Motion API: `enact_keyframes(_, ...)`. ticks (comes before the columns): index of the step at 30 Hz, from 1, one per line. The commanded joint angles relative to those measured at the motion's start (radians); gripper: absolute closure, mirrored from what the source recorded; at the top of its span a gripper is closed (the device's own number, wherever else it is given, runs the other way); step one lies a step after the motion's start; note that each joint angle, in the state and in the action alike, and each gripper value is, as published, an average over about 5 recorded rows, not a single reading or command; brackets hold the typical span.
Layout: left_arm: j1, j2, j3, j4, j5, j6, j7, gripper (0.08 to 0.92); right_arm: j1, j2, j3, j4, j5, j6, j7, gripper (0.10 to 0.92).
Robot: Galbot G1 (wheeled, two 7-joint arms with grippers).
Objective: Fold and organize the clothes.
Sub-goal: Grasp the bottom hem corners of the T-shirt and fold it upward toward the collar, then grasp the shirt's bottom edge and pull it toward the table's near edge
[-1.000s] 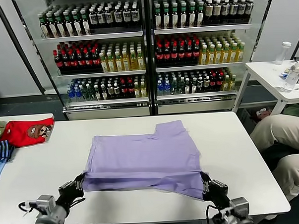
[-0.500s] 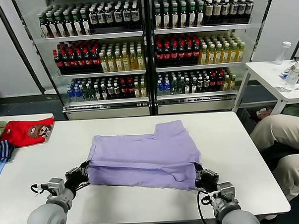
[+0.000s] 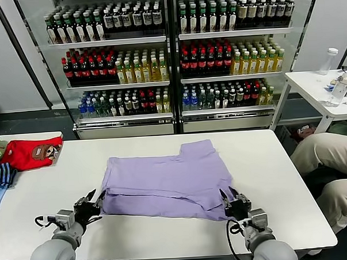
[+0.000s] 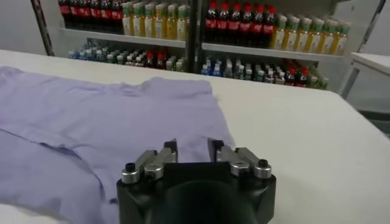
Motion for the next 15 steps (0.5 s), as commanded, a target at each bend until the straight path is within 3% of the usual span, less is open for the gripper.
enact_keyframes(1,0.136,0.016,-0.021,-0.093,-0.097,0.028,-0.053,0.430,-0.162,0.013,0.051,0.081,-0.017,-0.008,0.013,0.356)
enact_keyframes(4,0.114,0.015,-0.014,-0.047,-0.097,0.036,-0.051,0.343,-0.170,0.026,0.028,0.071,-0.023,-0.008,0.019,0.271)
enact_keyframes(7,0.102,0.015,-0.012,-0.031,-0.099,0.039,-0.047,0.257,-0.164,0.034,0.006,0.063,-0.021,-0.008,0.024,0.235)
enact_keyframes(11,0.104,0.015,-0.009,-0.036,-0.105,0.036,-0.042,0.208,-0.139,0.044,-0.010,0.036,-0.007,-0.005,0.025,0.316)
enact_keyframes(15,0.102,0.017,-0.006,-0.038,-0.111,0.034,-0.042,0.299,-0.121,0.054,-0.023,0.015,-0.001,-0.004,0.023,0.436)
